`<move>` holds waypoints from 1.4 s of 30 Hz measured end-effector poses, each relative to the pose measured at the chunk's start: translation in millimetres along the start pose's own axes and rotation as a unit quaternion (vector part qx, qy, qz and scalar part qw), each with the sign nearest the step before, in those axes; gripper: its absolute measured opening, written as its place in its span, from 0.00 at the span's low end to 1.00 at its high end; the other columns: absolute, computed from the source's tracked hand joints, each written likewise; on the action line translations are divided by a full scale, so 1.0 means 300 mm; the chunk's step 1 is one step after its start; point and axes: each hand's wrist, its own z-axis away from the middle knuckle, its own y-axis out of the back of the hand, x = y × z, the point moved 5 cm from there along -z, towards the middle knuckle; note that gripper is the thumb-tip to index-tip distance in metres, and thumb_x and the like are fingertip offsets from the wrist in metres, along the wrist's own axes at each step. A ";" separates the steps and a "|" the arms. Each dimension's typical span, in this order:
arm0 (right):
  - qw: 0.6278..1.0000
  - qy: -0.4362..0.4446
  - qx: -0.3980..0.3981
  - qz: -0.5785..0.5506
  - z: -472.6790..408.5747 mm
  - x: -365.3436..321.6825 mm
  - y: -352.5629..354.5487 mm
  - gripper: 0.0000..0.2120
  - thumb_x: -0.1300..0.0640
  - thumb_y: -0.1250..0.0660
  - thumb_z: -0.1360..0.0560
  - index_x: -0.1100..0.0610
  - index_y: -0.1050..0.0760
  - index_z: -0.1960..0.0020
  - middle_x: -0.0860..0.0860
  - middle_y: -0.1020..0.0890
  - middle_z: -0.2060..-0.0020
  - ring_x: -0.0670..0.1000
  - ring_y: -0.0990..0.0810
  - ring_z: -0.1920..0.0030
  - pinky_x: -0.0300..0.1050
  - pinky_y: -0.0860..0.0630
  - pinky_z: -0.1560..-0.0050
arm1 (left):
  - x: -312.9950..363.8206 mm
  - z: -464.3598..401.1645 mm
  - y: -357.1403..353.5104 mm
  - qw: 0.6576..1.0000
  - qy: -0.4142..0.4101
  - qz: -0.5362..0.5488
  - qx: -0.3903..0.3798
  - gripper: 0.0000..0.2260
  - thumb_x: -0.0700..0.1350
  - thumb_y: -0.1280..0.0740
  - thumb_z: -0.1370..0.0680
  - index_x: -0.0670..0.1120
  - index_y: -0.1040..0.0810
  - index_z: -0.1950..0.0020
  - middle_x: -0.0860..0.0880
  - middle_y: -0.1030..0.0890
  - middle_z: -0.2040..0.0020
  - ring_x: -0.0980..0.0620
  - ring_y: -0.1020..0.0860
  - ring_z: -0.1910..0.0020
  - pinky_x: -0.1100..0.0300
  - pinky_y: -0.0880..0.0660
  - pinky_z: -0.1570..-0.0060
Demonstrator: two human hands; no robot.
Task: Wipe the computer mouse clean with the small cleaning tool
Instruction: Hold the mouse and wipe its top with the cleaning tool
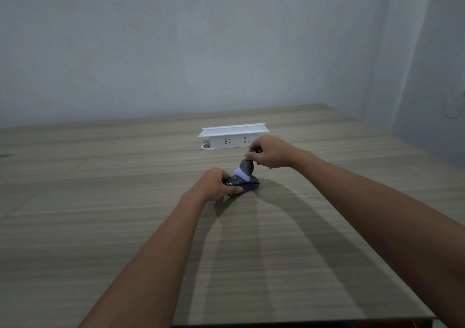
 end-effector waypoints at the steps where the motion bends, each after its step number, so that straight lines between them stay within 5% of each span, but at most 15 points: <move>1: 1.000 -0.001 0.004 0.020 0.006 0.009 0.004 0.14 0.54 0.35 0.21 0.64 0.17 0.54 0.57 0.16 0.65 0.46 0.22 0.76 0.33 0.30 0.75 | -0.002 0.000 -0.001 1.000 0.001 -0.001 0.002 0.15 0.53 0.27 0.27 0.41 0.19 0.56 0.51 0.25 0.69 0.53 0.30 0.70 0.58 0.37 0.69; 4: 0.997 0.000 0.006 0.080 0.017 0.016 0.011 0.14 0.55 0.35 0.21 0.65 0.17 0.52 0.60 0.15 0.57 0.57 0.18 0.57 0.46 0.25 0.59 | 0.000 0.000 -0.002 1.000 -0.004 -0.009 0.000 0.14 0.54 0.27 0.27 0.42 0.18 0.56 0.50 0.25 0.69 0.52 0.29 0.69 0.58 0.36 0.69; 6: 0.995 0.007 0.004 0.097 0.012 0.006 0.006 0.13 0.55 0.35 0.21 0.65 0.17 0.52 0.59 0.15 0.55 0.58 0.19 0.54 0.49 0.25 0.55 | 0.001 0.000 -0.004 1.000 -0.006 -0.008 -0.004 0.12 0.53 0.27 0.27 0.44 0.19 0.57 0.51 0.24 0.69 0.53 0.29 0.69 0.59 0.36 0.69; 13: 1.000 -0.003 -0.019 -0.012 0.010 -0.015 0.003 0.12 0.55 0.35 0.20 0.62 0.18 0.54 0.53 0.17 0.67 0.40 0.25 0.81 0.35 0.27 0.76 | 0.005 0.005 -0.004 1.000 -0.019 0.001 0.005 0.09 0.51 0.27 0.26 0.48 0.21 0.61 0.52 0.24 0.69 0.54 0.29 0.70 0.62 0.37 0.70; 20: 0.996 -0.021 0.007 0.091 0.027 0.055 0.000 0.14 0.56 0.35 0.21 0.66 0.17 0.55 0.59 0.15 0.60 0.55 0.18 0.61 0.45 0.26 0.62 | -0.005 -0.006 -0.008 1.000 -0.004 0.001 0.001 0.14 0.54 0.27 0.27 0.43 0.16 0.52 0.50 0.22 0.67 0.51 0.26 0.66 0.58 0.34 0.67; 25: 0.998 -0.035 -0.002 -0.043 0.035 0.062 0.008 0.11 0.57 0.34 0.22 0.64 0.17 0.54 0.51 0.19 0.70 0.41 0.26 0.81 0.34 0.28 0.77 | -0.005 -0.008 -0.006 1.000 -0.002 -0.006 0.003 0.15 0.55 0.26 0.28 0.44 0.16 0.52 0.50 0.23 0.68 0.52 0.27 0.68 0.58 0.35 0.68; 30: 0.998 -0.059 -0.019 0.016 0.052 0.104 0.004 0.11 0.58 0.36 0.21 0.64 0.18 0.52 0.49 0.20 0.70 0.42 0.25 0.80 0.34 0.29 0.79 | -0.007 -0.012 -0.008 1.000 -0.002 -0.006 0.005 0.15 0.55 0.26 0.28 0.44 0.16 0.52 0.51 0.23 0.68 0.52 0.27 0.68 0.58 0.35 0.68; 36: 0.992 -0.045 0.014 -0.115 0.045 0.068 0.004 0.10 0.58 0.35 0.22 0.64 0.18 0.53 0.55 0.17 0.67 0.47 0.23 0.74 0.38 0.25 0.75 | -0.007 -0.013 -0.005 1.000 -0.001 -0.020 0.001 0.16 0.56 0.27 0.28 0.43 0.16 0.53 0.49 0.23 0.67 0.52 0.28 0.69 0.58 0.35 0.68; 42: 0.997 -0.065 -0.031 -0.007 0.042 0.085 0.007 0.12 0.59 0.36 0.21 0.65 0.17 0.53 0.51 0.19 0.71 0.48 0.22 0.76 0.39 0.25 0.74 | 0.003 -0.007 -0.006 1.000 -0.008 -0.010 -0.002 0.12 0.54 0.27 0.27 0.44 0.17 0.54 0.51 0.23 0.69 0.53 0.28 0.69 0.59 0.35 0.68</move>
